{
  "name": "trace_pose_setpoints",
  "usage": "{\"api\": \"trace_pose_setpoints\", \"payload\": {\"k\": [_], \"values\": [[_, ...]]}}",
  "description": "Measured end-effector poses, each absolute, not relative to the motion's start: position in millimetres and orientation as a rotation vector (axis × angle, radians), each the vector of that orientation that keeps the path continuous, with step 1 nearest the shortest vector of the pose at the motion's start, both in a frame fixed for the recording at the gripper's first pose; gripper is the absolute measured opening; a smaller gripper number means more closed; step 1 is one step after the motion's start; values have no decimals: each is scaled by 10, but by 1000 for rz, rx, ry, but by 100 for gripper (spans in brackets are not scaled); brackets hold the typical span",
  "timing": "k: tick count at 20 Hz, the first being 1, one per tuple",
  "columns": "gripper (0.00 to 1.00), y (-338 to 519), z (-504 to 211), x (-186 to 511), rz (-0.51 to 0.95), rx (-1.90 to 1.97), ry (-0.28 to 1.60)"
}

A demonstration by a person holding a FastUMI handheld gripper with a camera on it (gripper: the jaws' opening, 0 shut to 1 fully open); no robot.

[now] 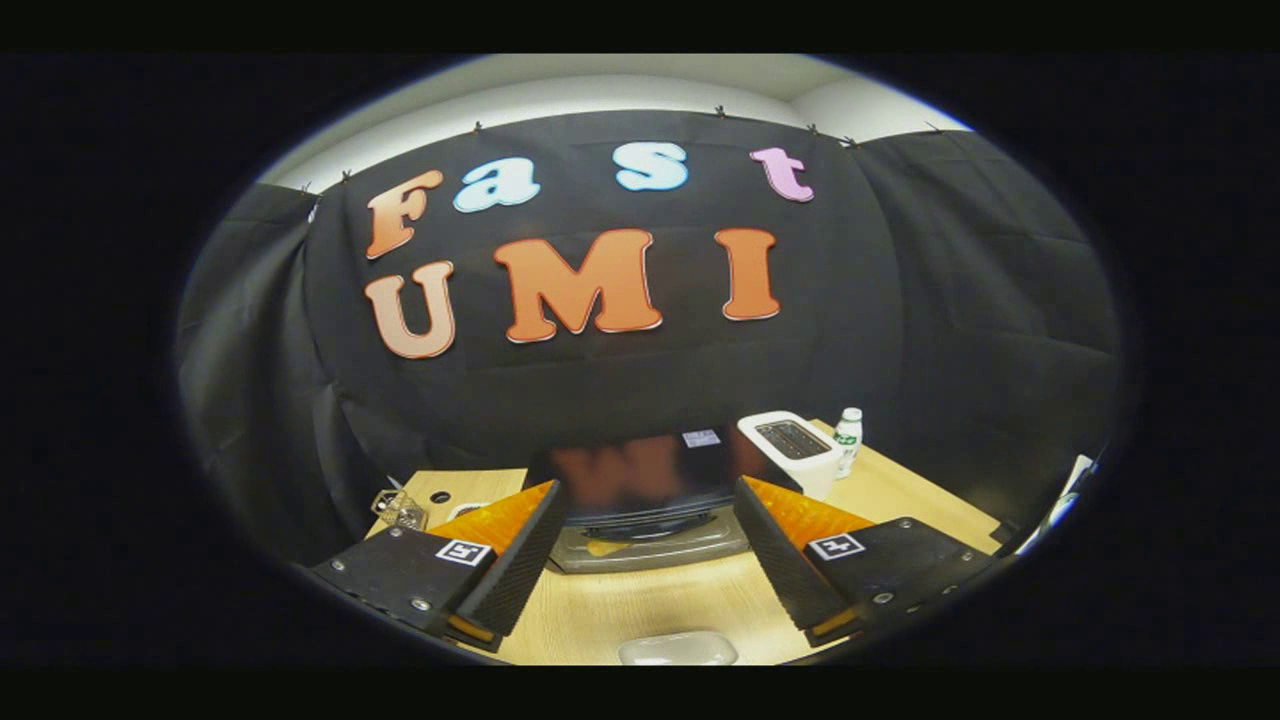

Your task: Open the toaster oven, put the food inside, and close the toaster oven door.

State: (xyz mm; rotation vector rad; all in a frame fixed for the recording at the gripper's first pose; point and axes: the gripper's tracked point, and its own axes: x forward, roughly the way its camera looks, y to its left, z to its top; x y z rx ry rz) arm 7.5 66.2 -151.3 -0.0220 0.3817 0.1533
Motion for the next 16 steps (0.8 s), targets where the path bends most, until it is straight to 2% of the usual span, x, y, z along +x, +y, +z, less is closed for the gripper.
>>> {"api": "trace_pose_setpoints", "payload": {"k": [8,16], "values": [[99,741,-874,22,171,-4,312],[99,732,-904,-6,173,-22,308]]}}
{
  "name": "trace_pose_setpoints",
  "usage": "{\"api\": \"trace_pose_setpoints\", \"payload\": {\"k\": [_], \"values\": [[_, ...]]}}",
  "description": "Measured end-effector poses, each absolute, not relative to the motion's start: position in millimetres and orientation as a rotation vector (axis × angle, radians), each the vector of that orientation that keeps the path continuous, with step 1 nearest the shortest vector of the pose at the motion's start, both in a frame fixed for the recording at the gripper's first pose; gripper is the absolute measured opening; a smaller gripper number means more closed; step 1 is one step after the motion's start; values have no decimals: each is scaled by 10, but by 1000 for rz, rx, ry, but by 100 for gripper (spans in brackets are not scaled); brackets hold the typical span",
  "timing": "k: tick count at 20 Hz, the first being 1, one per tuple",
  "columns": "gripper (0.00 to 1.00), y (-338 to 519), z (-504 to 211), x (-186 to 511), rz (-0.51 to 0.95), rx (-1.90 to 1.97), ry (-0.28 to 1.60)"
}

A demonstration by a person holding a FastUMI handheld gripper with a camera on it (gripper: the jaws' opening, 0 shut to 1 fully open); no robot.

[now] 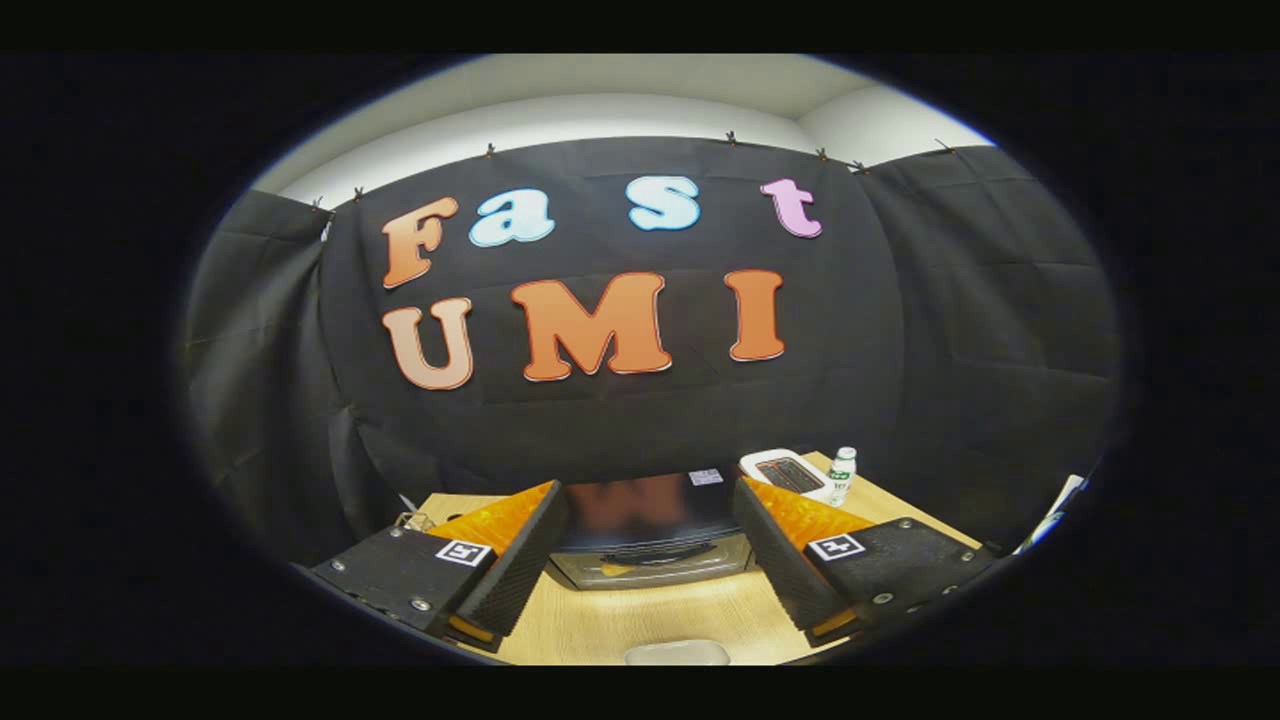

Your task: Open the toaster oven, put the food inside, and close the toaster oven door.

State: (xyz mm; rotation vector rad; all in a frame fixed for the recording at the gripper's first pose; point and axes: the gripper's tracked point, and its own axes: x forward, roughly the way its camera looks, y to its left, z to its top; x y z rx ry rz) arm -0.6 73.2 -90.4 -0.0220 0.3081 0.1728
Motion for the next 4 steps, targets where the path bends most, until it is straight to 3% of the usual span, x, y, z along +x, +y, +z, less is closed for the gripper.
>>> {"api": "trace_pose_setpoints", "payload": {"k": [4], "values": [[99,692,-943,-1,166,-27,311]]}}
